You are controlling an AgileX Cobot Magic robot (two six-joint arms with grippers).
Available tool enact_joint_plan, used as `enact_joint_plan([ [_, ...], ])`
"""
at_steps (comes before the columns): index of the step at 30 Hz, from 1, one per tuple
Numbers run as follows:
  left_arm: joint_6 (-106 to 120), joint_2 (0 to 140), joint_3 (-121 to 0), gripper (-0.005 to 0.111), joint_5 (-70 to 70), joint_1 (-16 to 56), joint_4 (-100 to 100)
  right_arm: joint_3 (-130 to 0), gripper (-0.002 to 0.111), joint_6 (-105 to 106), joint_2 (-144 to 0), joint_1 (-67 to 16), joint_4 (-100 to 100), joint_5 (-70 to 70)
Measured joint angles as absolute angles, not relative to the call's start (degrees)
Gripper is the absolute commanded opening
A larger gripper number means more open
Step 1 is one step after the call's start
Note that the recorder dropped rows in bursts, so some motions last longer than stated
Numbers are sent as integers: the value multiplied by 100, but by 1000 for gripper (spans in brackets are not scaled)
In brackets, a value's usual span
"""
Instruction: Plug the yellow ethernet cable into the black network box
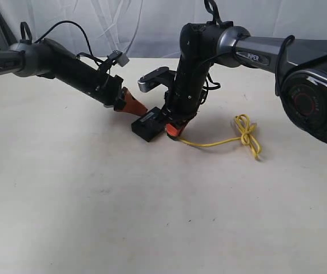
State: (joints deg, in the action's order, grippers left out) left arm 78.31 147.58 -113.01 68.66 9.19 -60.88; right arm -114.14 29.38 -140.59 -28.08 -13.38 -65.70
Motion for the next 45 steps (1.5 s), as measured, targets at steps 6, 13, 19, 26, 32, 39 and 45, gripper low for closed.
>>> enact_joint_plan([
  [6, 7831, 14758, -11301, 0, 6866, 919, -6088, -11414, -1, 3000, -14059, -2808, -1351, -6581],
  [13, 7842, 14758, -11301, 0, 6878, 867, -6088, -11414, -1, 3000, -14059, -2808, -1603, -6635],
  [19, 7842, 14758, -11301, 0, 6878, 862, -6088, -11414, -1, 3015, -14059, -2819, -1700, -6635],
  [26, 7842, 14758, -11301, 0, 6878, 862, -6088, -11414, -1, 3015, -14059, -2819, -1700, -6594],
  [32, 7842, 14758, -11301, 0, 6834, 862, -6170, -11414, -1, 3004, -14059, -2819, -1700, -6554],
  [39, 7842, 14758, -11301, 0, 6834, 862, -6245, -11414, -1, 2741, -14059, -2819, -1562, -6533],
  [45, 7842, 14758, -11301, 0, 6746, 849, -6168, -11618, -1, 2698, -14059, -2819, -1513, -6588],
])
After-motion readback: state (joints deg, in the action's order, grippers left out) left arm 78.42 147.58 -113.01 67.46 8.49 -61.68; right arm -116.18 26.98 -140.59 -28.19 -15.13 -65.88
